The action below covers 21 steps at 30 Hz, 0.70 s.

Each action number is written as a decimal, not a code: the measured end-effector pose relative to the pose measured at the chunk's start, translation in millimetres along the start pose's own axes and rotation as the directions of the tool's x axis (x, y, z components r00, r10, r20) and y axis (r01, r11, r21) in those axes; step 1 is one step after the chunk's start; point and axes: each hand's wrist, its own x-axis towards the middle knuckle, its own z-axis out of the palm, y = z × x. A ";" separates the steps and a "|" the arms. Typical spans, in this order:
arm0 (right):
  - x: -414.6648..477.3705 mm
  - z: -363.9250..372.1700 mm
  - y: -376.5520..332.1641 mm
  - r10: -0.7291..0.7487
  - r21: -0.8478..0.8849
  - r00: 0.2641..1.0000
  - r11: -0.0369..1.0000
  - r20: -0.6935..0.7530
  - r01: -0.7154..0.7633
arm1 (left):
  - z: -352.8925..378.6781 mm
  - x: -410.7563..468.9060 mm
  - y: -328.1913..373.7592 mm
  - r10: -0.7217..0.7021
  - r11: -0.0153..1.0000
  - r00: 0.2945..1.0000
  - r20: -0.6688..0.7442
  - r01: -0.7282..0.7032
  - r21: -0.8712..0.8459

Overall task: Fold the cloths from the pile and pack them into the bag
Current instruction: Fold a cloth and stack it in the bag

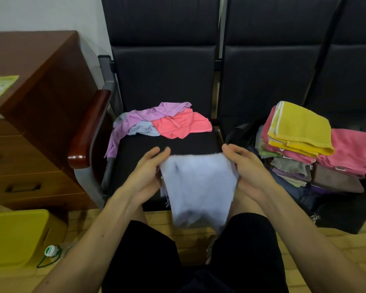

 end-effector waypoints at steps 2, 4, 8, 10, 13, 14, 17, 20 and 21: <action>-4.8 -1.3 -9.8 -0.080 0.070 0.990 0.995 0.112 0.073 | 1.1 -2.6 9.9 0.099 0.995 0.989 0.112 -0.096 -0.035; -9.0 -1.7 -19.5 -0.203 0.015 0.959 0.979 0.198 0.204 | 2.6 -8.4 22.0 0.208 0.966 0.954 0.216 -0.235 0.108; -10.7 -3.3 -40.0 -0.409 -0.269 0.887 0.849 0.213 0.456 | 9.6 -18.2 47.8 0.277 0.801 0.905 0.321 -0.402 0.443; -10.1 -4.5 -51.7 -0.497 -0.371 0.831 0.744 0.248 0.556 | 12.0 -21.2 63.6 0.301 0.694 0.893 0.334 -0.445 0.566; -12.1 -5.0 -67.2 -0.542 -0.488 0.779 0.611 0.317 0.624 | 14.4 -23.7 86.8 0.324 0.575 0.881 0.344 -0.472 0.668; -13.3 -5.5 -71.3 -0.550 -0.536 0.768 0.561 0.328 0.631 | 15.4 -24.7 92.7 0.326 0.544 0.881 0.343 -0.471 0.694; -13.0 -5.1 -80.4 -0.554 -0.590 0.751 0.488 0.359 0.643 | 15.9 -25.3 103.8 0.362 0.427 0.865 0.348 -0.485 0.763; -12.1 -6.8 -87.2 -0.558 -0.606 0.738 0.452 0.380 0.654 | 18.0 -26.3 107.0 0.433 0.311 0.824 0.367 -0.518 0.797; -11.3 -7.4 -88.8 -0.560 -0.613 0.733 0.438 0.387 0.658 | 18.4 -25.3 107.3 0.461 0.273 0.808 0.368 -0.524 0.807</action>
